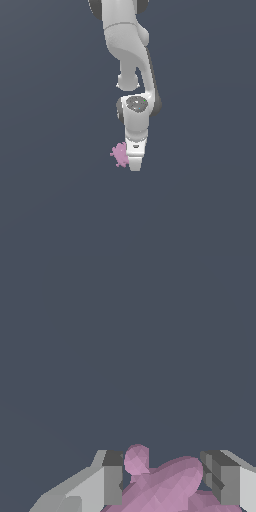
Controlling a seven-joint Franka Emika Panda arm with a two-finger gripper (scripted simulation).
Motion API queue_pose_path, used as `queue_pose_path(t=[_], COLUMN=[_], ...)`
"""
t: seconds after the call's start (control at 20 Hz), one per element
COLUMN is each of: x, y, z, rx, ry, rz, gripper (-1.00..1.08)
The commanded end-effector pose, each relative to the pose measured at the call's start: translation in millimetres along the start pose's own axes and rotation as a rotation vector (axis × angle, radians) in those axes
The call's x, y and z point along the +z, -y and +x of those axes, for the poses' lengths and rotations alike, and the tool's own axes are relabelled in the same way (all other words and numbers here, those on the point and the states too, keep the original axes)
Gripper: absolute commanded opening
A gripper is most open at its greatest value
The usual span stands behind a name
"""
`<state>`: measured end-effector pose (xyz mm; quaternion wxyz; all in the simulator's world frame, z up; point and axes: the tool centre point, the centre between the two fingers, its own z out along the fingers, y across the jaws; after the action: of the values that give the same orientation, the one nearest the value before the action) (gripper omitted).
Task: Pick up the object and move it to a goal position.
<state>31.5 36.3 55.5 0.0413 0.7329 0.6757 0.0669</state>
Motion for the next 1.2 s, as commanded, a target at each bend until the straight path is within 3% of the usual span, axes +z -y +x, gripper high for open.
queue_pose_path(t=[0.0,1.15], x=[-16.7,-248.5], y=[4.1,60.1], z=[9.4,140.3], rx=[-0.001,-0.003], ry=[0.001,0.001], rz=[-0.001,0.005], gripper=[-1.0,-1.0])
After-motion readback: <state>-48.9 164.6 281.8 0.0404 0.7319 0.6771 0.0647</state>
